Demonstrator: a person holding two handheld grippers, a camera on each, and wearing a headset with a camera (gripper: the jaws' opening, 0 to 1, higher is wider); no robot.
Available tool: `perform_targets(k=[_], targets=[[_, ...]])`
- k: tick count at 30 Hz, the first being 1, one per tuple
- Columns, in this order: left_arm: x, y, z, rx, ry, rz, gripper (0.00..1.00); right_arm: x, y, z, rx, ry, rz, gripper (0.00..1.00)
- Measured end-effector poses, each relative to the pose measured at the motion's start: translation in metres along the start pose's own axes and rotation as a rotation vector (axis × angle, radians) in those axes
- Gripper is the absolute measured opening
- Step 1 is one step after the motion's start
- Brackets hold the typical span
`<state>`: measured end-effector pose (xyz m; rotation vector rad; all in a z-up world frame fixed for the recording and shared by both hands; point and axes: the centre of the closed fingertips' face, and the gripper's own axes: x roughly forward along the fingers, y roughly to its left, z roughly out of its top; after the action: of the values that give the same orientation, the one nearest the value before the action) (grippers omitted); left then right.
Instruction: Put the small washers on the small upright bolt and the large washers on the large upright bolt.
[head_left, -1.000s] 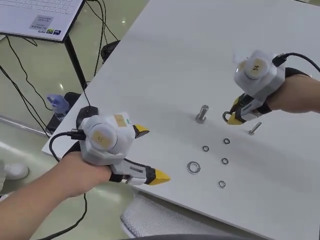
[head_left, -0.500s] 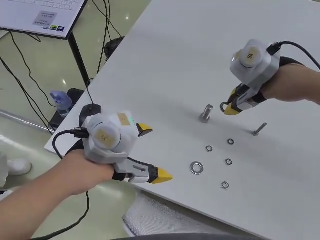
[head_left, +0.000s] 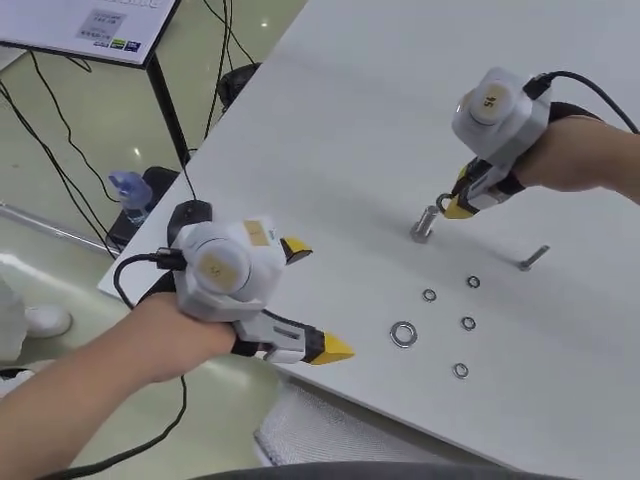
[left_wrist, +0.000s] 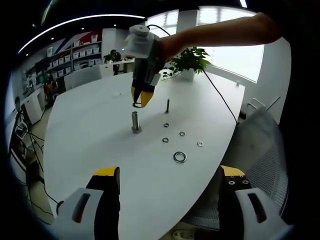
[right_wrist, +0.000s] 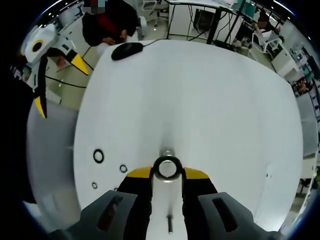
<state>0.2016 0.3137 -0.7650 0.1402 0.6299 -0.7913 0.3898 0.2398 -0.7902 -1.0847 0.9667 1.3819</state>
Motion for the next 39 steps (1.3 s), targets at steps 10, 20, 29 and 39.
perform_targets(k=[10,20,29,39], targets=[[0.000,0.001,-0.005,-0.001,0.014,-0.006,0.81,0.015,-0.005,0.004,-0.017,0.021,0.009,0.22],[-0.001,0.003,-0.007,-0.004,0.017,-0.005,0.81,0.021,-0.004,0.003,-0.021,0.037,0.012,0.22],[0.000,0.002,-0.009,0.001,0.030,-0.015,0.78,0.026,-0.002,0.004,-0.021,0.050,0.016,0.22],[-0.003,0.002,-0.003,-0.012,0.011,-0.016,0.78,0.033,-0.003,0.002,-0.026,0.064,0.014,0.22]])
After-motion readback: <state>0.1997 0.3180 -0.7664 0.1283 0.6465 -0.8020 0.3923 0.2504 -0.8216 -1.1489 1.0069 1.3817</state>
